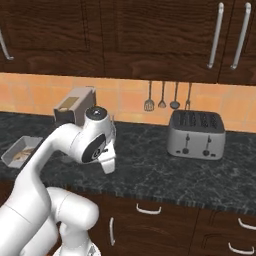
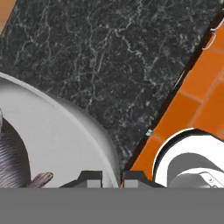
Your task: Take the meat container that has the fish and place it on the second highest rack of the freezer. Then take the vegetable container that has the garlic and sweet potato and place it on the highest rack of the freezer.
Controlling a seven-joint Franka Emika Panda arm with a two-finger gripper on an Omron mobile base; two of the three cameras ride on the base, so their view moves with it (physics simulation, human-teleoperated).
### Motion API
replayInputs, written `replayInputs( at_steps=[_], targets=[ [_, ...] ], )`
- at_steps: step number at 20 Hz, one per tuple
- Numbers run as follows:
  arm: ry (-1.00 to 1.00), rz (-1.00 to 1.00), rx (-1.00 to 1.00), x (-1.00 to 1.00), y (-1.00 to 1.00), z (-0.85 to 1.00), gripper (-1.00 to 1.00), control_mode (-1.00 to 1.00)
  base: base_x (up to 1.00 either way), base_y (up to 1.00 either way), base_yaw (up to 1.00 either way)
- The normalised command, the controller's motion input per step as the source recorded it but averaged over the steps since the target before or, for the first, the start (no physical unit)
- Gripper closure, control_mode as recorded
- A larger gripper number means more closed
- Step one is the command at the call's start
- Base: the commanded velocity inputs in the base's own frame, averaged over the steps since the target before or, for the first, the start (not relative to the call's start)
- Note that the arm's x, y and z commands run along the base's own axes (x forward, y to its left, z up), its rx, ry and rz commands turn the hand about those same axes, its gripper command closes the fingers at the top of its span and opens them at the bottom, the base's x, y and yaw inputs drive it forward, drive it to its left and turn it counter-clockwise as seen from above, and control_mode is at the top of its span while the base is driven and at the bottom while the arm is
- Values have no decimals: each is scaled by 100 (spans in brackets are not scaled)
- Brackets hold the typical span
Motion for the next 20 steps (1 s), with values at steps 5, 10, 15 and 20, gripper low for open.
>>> replayInputs(
  at_steps=[5,10,15,20],
  targets=[
    [0,0,0,0,0,0,100,100,-61,47,-58],
    [0,0,0,0,0,0,100,100,-44,9,-84],
    [0,0,0,0,0,0,100,100,-32,1,-93],
    [0,0,0,0,0,0,100,100,-25,0,-93]
  ],
)
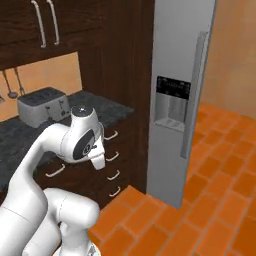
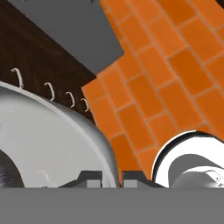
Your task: Take the meat container that has the fish and place it on the second highest rack of the freezer. Then take the vegetable container that has the garlic and sweet potato and place it on the highest rack of the freezer.
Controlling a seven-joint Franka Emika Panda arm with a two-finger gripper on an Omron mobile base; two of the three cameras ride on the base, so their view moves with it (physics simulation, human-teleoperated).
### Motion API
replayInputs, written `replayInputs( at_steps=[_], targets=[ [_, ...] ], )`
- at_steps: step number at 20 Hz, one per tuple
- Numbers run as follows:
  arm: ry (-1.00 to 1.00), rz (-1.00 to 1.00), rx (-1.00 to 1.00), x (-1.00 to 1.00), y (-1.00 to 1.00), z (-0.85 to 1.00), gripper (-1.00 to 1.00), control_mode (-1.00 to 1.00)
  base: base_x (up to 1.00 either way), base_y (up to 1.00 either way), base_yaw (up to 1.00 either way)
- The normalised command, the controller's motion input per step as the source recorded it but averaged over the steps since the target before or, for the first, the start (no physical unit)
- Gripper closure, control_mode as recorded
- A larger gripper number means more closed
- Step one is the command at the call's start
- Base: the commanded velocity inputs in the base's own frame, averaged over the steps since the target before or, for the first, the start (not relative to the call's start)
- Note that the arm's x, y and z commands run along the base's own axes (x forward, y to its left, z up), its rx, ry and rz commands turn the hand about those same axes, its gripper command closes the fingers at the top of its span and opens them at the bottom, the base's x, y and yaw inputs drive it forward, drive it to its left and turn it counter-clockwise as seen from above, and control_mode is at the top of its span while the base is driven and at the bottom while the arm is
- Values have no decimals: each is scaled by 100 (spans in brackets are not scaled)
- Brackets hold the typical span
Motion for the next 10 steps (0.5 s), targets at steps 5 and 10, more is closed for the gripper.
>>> replayInputs(
  at_steps=[5,10],
  targets=[
    [0,0,0,0,0,0,100,100,-6,-11,-87],
    [0,0,0,0,0,0,100,100,23,-54,-84]
  ],
)
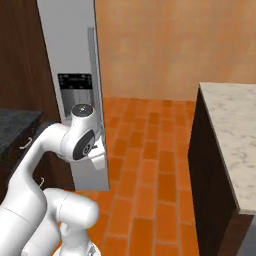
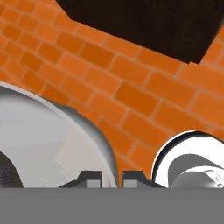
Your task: Take the meat container that has the fish and place it on the second highest rack of the freezer. Then take the vegetable container that has the garlic and sweet potato and place it on the highest rack of the freezer.
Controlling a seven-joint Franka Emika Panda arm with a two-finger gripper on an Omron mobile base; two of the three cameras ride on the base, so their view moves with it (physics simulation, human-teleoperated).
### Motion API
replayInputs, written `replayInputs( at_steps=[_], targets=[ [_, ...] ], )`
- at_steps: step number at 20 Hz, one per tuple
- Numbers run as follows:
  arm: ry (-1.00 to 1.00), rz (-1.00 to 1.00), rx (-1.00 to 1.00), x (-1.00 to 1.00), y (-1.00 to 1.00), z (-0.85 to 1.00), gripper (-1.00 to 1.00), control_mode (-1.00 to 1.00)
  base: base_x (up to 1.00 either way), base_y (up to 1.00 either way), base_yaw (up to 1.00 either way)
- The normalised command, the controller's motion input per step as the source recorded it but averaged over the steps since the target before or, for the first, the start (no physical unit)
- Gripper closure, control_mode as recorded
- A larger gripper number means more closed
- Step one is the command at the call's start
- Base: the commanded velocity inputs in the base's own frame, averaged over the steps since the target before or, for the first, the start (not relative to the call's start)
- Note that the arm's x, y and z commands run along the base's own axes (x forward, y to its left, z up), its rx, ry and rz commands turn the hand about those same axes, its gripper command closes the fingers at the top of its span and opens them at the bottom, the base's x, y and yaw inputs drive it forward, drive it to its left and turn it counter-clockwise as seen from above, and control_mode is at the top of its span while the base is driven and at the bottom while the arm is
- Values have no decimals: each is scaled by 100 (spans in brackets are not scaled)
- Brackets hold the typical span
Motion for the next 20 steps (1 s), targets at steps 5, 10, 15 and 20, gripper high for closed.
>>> replayInputs(
  at_steps=[5,10,15,20],
  targets=[
    [0,0,0,0,0,0,100,100,88,-66,-60],
    [0,0,0,0,0,0,100,100,100,-13,-19],
    [0,0,0,0,0,0,100,100,100,6,-3],
    [0,0,0,0,0,0,100,100,100,-19,28]
  ],
)
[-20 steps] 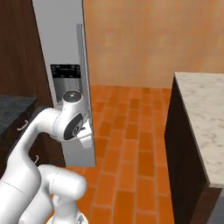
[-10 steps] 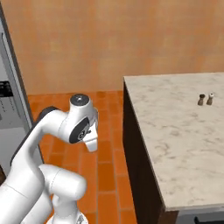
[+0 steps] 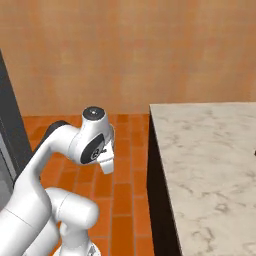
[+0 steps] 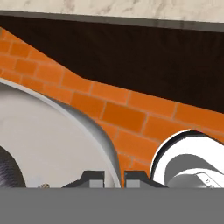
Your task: Take the meat container that has the fish and place it on the second highest rack of the freezer. Then take the vegetable container that has the garlic and sweet potato and place it on the highest rack of the freezer.
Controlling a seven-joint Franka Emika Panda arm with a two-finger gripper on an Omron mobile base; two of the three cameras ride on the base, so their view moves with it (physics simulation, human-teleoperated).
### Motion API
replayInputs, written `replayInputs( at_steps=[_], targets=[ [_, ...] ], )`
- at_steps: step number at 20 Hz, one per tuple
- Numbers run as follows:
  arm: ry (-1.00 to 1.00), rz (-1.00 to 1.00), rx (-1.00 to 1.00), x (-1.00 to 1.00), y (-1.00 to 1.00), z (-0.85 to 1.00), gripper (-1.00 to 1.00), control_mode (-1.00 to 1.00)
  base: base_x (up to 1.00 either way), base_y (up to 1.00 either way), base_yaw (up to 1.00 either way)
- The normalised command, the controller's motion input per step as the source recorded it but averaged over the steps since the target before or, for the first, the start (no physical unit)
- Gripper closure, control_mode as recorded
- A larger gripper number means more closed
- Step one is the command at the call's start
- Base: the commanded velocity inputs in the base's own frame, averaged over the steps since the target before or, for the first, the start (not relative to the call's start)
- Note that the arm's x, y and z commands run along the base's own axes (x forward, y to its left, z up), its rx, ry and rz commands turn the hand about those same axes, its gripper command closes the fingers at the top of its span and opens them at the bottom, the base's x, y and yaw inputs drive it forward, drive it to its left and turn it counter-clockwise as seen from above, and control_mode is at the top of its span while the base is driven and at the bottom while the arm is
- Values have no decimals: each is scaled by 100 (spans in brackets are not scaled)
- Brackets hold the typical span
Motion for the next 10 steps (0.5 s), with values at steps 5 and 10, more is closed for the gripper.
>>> replayInputs(
  at_steps=[5,10],
  targets=[
    [0,0,0,0,0,0,100,100,100,-28,42],
    [0,0,0,0,0,0,100,100,100,-22,43]
  ],
)
